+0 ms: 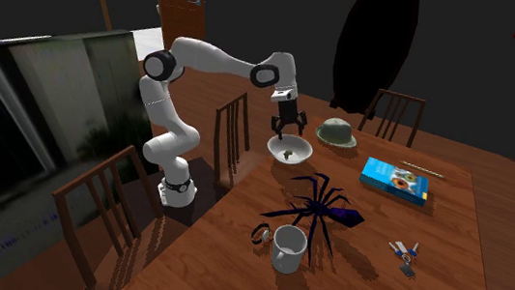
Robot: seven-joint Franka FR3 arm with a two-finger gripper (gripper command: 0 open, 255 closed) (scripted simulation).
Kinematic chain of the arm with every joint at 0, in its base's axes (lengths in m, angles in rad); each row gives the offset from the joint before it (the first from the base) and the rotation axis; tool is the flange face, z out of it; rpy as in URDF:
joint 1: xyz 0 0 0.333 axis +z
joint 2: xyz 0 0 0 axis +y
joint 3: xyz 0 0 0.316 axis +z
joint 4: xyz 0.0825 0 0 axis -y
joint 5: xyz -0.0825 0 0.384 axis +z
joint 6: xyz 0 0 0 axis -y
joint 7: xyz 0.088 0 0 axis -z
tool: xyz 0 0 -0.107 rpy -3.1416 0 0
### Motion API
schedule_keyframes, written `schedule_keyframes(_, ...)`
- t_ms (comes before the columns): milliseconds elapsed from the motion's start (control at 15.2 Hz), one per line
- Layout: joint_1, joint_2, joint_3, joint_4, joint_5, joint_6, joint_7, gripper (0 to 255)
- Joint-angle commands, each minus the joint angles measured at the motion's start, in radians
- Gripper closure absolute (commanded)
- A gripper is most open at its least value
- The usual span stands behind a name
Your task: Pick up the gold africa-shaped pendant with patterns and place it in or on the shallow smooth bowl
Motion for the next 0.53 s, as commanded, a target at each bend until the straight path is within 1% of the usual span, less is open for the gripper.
schedule_keyframes(0,0.006,-0.014,-0.011,0.043,0.007,-0.056,-0.010,0)
schedule_keyframes(66,0.008,-0.019,-0.014,0.065,0.010,-0.083,-0.012,0)
schedule_keyframes(462,0.008,-0.019,-0.014,0.065,0.010,-0.083,-0.012,0)
